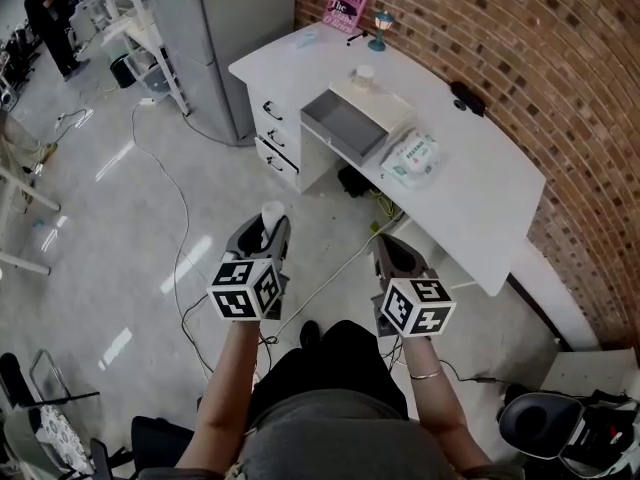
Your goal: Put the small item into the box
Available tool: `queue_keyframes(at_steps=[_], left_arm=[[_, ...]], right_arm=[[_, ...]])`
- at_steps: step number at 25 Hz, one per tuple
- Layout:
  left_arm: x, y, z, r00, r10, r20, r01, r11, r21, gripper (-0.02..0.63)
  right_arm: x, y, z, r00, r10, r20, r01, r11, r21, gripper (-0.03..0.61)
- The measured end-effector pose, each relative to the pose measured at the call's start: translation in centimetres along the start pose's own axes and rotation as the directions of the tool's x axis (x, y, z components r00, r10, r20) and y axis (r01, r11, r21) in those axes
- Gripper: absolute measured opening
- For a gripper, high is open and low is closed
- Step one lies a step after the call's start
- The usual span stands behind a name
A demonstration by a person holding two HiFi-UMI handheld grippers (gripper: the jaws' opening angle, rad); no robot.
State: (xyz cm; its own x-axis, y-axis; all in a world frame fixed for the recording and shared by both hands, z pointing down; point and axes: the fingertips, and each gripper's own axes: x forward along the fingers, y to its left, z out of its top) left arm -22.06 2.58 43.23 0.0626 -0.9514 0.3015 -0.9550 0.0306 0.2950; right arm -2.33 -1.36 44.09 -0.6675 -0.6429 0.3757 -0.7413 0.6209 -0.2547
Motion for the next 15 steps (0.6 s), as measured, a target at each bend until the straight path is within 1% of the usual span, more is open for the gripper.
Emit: queue_keyframes(at_steps=[4, 10, 15], left_arm=[[1.2, 0.2, 0.8, 1.000, -0.004, 0.006, 0.004, 1.000, 0.019, 0.172], [3.5, 0.1, 1.0, 1.000, -0.015, -0.020, 0.015, 0.999, 0.045, 0.172], [6.2, 0.2, 1.6, 0.999, -0.011, -0.037, 0.013, 0.998, 0.064, 0.172]], right_arm=[[0.4, -0.9, 0.9, 1.000, -0.016, 0.014, 0.016, 1.000, 0.005, 0.006], [1.4, -2.8, 1.3, 0.999, -0.039, 0.016, 0.039, 0.999, 0.031, 0.006], [3.3, -4.7, 2.3, 0.999, -0.047, 0.018, 0.046, 0.998, 0.045, 0.006]])
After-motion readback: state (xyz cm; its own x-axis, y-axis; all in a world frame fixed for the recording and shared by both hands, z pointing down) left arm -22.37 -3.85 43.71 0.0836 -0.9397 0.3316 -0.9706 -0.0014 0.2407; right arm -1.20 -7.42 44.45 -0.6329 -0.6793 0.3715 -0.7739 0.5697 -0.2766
